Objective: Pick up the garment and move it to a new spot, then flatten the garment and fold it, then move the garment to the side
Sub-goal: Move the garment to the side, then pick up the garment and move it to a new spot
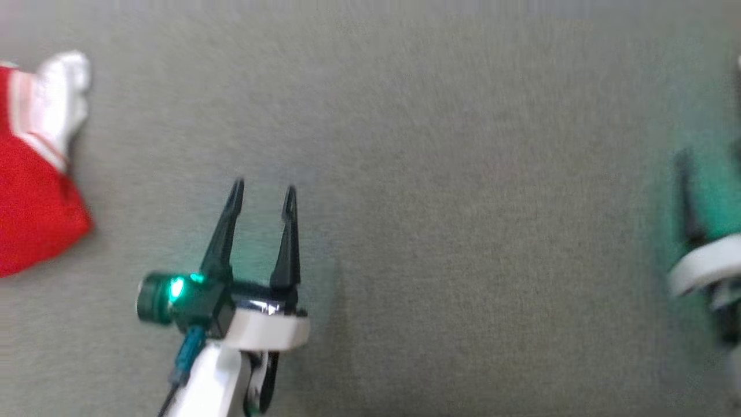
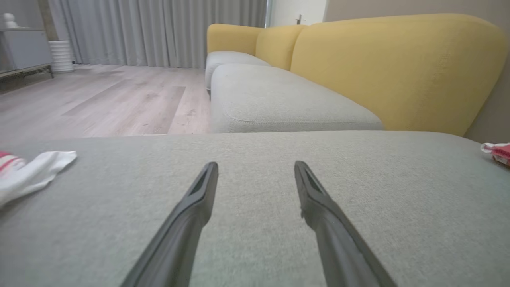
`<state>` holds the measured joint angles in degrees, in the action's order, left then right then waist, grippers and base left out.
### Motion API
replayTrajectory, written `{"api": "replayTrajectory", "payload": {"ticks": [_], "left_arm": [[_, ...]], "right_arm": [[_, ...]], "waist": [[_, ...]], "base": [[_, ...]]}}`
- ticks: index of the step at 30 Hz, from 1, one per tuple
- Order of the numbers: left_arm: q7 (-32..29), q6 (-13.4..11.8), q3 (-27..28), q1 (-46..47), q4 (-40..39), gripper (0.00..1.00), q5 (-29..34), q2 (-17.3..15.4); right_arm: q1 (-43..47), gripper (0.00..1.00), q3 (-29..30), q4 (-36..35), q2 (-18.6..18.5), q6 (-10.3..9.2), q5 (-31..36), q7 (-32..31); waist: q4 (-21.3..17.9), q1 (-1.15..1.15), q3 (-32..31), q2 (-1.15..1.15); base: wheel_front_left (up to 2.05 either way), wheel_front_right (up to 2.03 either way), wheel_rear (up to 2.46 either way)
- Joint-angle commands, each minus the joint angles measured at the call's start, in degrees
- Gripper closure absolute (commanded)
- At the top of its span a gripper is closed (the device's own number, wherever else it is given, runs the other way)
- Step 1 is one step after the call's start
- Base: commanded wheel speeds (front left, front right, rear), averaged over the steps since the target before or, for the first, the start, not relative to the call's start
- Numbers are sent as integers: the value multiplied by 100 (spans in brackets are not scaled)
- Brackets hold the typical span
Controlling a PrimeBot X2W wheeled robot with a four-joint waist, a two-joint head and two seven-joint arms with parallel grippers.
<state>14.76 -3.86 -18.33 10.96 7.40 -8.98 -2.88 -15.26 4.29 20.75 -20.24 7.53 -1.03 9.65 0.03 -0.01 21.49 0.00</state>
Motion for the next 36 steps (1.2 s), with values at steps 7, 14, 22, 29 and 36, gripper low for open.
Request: {"api": "replayTrajectory", "payload": {"ticks": [7, 14, 22, 29, 36], "left_arm": [[24, -135, 238, -590, 59, 0, 4, -1], [24, -254, 442, -1171, -47, 0, -22, 0], [24, -266, 609, -1597, -280, 0, 101, 0], [24, -276, 738, -1815, -349, 0, 148, 0], [24, -238, 726, -1800, -334, 0, 177, 0]], "right_arm": [[397, 0, -812, 602, 814, -4, -332, 528], [1270, 0, -723, -657, 1442, -4, -547, 533], [2050, 0, -712, -1379, 1607, -4, -592, 534], [2379, 0, -779, -1523, 1672, -4, -543, 534], [2396, 0, -752, -1474, 1707, -4, -545, 534]], "waist": [[584, 1, -1520, 0], [621, 1, -2098, 0], [580, 1, -2385, 0], [562, 1, -2467, 0], [577, 1, -2452, 0]], "base": [[0, 0, 0], [0, 0, 0], [0, 0, 0], [0, 0, 0], [0, 0, 0]]}}
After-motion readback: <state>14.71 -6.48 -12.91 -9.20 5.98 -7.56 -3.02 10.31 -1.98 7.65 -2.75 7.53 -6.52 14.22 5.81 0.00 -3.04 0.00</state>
